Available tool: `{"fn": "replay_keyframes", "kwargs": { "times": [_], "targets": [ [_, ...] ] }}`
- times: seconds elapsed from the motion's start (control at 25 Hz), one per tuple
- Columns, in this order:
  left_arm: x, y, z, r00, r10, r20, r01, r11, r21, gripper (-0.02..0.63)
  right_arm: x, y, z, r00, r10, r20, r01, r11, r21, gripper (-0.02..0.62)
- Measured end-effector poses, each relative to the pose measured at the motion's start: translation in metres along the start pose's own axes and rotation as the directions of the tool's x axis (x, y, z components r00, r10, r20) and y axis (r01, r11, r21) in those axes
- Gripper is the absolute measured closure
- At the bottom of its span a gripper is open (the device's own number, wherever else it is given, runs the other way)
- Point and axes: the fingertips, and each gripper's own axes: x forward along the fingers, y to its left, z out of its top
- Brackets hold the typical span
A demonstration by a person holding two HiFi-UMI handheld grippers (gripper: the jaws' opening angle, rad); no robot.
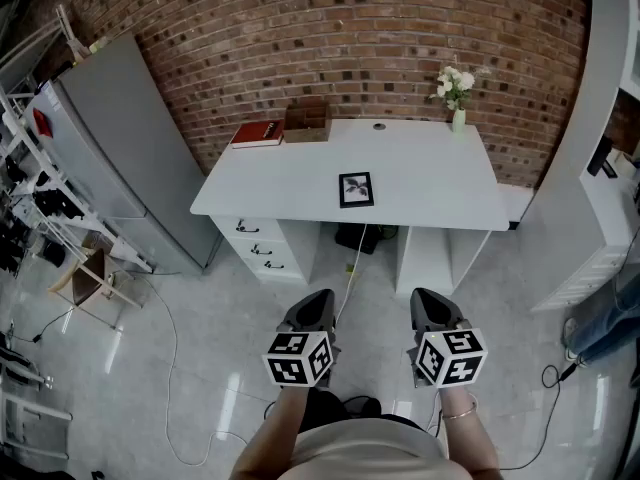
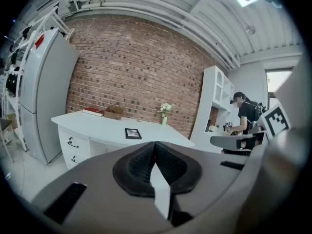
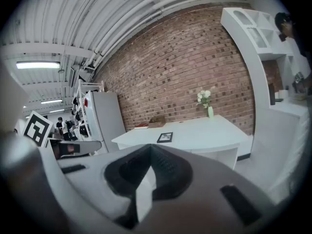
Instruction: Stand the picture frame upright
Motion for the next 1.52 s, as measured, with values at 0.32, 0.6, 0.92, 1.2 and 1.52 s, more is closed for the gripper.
{"fn": "replay_keyframes", "kwargs": {
  "times": [0.32,0.6,0.92,1.2,1.52],
  "targets": [
    [0.000,-0.013,-0.003,1.000,0.007,0.008,-0.007,1.000,0.024,0.614,-0.004,-0.005,0.000,1.000,0.024,-0.005,-0.024,1.000,-0.019,0.594],
    [0.009,0.000,0.002,0.999,0.037,0.004,-0.038,0.999,0.038,0.593,0.006,-0.011,0.006,0.999,0.029,0.033,-0.030,0.999,0.039,0.581],
    [0.056,0.029,0.007,0.999,0.044,-0.015,-0.044,0.999,-0.011,0.504,0.053,-0.027,0.021,0.998,0.048,0.038,-0.052,0.993,0.109,0.479],
    [0.123,0.078,0.018,0.998,0.053,-0.035,-0.054,0.997,-0.053,0.480,0.130,-0.038,0.028,0.998,0.065,-0.023,-0.062,0.990,0.128,0.474],
    [0.208,0.146,0.058,0.998,0.054,-0.038,-0.056,0.997,-0.061,0.448,0.236,-0.052,0.057,0.998,0.032,-0.047,-0.025,0.991,0.130,0.474]
  ]
}}
